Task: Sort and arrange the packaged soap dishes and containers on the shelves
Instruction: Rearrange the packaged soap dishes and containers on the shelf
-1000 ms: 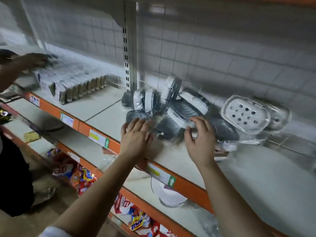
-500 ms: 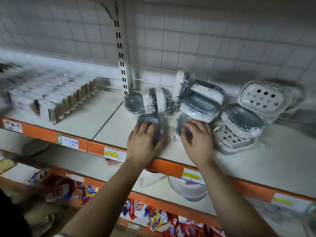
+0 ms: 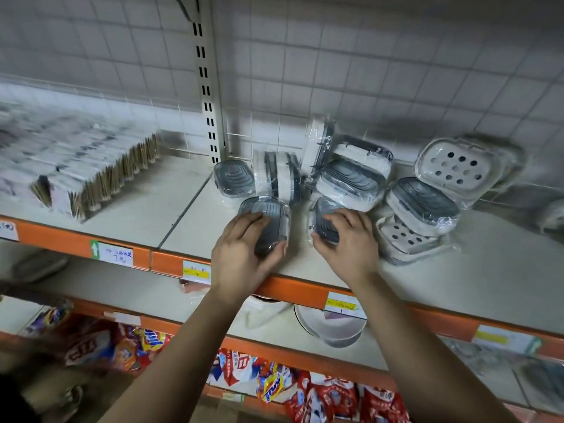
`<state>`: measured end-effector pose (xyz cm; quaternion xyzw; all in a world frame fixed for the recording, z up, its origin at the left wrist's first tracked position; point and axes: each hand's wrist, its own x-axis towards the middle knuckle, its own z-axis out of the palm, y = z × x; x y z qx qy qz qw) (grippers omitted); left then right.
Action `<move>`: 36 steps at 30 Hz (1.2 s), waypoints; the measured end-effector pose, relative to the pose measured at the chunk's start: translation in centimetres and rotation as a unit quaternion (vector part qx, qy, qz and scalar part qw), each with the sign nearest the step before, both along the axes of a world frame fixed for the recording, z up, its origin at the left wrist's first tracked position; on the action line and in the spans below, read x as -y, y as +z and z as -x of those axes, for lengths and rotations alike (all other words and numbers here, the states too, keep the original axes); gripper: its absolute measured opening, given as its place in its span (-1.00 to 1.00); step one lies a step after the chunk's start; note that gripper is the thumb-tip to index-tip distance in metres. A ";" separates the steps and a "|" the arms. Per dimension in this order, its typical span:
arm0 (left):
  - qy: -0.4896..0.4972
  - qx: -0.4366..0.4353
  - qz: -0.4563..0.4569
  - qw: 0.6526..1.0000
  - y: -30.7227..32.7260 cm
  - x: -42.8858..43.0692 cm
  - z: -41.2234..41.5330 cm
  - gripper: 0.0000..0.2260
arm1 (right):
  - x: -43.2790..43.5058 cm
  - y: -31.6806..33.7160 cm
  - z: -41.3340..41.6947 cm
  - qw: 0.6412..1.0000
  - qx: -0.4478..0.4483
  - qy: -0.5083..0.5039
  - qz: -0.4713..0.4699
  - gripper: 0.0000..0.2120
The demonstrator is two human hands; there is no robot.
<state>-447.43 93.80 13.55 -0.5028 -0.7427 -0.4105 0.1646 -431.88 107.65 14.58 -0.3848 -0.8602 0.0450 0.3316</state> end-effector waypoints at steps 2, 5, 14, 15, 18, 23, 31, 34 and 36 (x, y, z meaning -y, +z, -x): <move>-0.003 0.000 -0.008 1.000 0.2 -0.2 -0.1 -0.56 | 0.5 0.3 -0.6 1.000 -0.026 0.012 -0.007 -0.71; -0.006 0.000 -0.001 1.000 0.4 -0.3 -0.3 -0.57 | 1.7 0.9 -1.8 0.998 -0.047 0.037 -0.005 -0.71; -0.052 -0.017 -0.025 0.998 0.7 0.0 -5.2 -0.53 | 5.4 2.3 -9.1 0.992 -0.103 0.063 -0.024 -0.67; -0.063 -0.026 -0.028 0.997 0.9 -0.2 -6.3 -0.53 | 5.6 2.5 -10.6 0.992 -0.105 0.066 -0.028 -0.66; -0.104 -0.049 -0.032 0.993 1.6 -0.9 -10.3 -0.55 | 6.2 3.1 -15.4 0.992 -0.099 0.067 -0.036 -0.60; -0.140 -0.064 -0.051 0.987 2.7 -1.3 -18.3 -0.53 | 7.5 3.5 -24.7 0.990 -0.127 0.046 -0.046 -0.62; -0.238 -0.043 -0.035 0.970 1.6 -0.9 -34.5 -0.54 | 10.8 2.3 -42.4 0.991 -0.114 -0.065 -0.031 -0.66; -0.283 -0.042 -0.005 0.958 -0.2 -0.5 -40.3 -0.54 | 11.6 1.1 -48.3 0.990 -0.094 -0.106 -0.029 -0.66; -0.311 -0.048 0.019 0.949 -1.5 -0.5 -43.8 -0.53 | 11.7 0.2 -51.9 0.988 -0.073 -0.132 -0.031 -0.65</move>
